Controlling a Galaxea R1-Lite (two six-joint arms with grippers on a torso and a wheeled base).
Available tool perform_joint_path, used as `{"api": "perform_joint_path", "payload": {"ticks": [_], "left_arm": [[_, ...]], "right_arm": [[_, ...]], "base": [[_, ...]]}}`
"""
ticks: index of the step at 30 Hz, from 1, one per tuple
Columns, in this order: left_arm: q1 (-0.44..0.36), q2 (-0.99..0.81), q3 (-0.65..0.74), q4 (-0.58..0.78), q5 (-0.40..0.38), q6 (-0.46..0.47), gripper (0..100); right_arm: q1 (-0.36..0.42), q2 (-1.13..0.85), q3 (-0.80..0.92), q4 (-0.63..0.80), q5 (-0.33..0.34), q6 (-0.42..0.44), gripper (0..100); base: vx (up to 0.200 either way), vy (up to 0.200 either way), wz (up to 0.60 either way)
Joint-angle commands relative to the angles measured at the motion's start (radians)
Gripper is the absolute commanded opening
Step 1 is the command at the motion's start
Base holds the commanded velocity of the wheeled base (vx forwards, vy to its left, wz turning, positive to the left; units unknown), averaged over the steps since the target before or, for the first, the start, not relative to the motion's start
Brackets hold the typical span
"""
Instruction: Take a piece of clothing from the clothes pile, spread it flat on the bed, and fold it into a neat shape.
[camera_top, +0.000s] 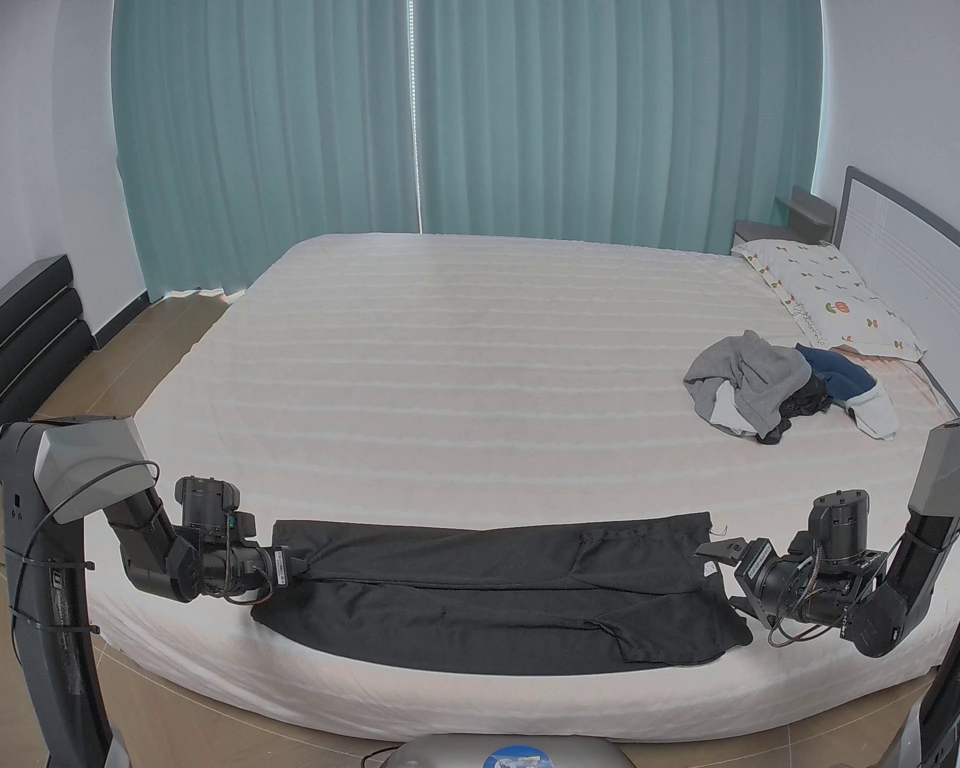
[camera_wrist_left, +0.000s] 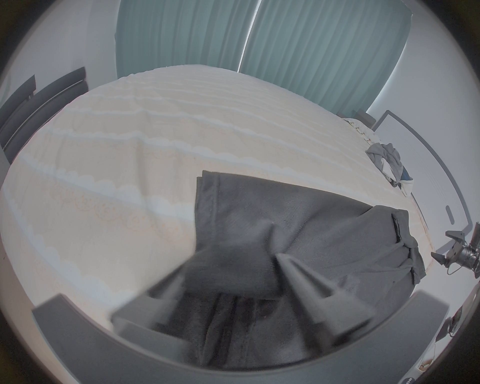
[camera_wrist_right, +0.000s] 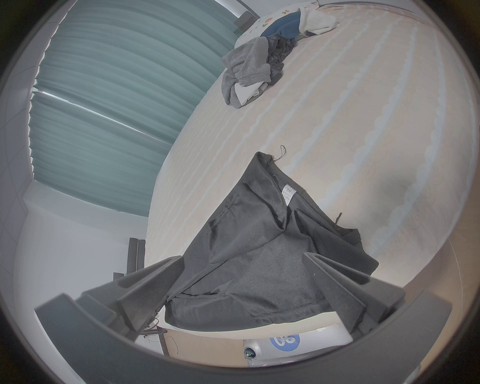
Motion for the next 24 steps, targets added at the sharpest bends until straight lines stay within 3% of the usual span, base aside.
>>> {"api": "perform_joint_path", "payload": {"ticks": [1,21,24], "left_arm": [[0.0,-0.019,0.007,0.001,-0.003,-0.003,0],[-0.001,-0.077,0.034,-0.001,-0.011,-0.008,0],[-0.001,-0.078,0.036,-0.001,-0.011,-0.008,0]], "right_arm": [[0.0,0.0,0.0,0.0,0.0,0.0,100],[-0.001,-0.006,0.005,0.0,0.0,0.002,100],[-0.001,-0.008,0.005,0.0,0.0,0.002,100]], "base": [[0.0,0.0,0.0],[0.0,0.0,0.0],[-0.2,0.0,0.0]]}}
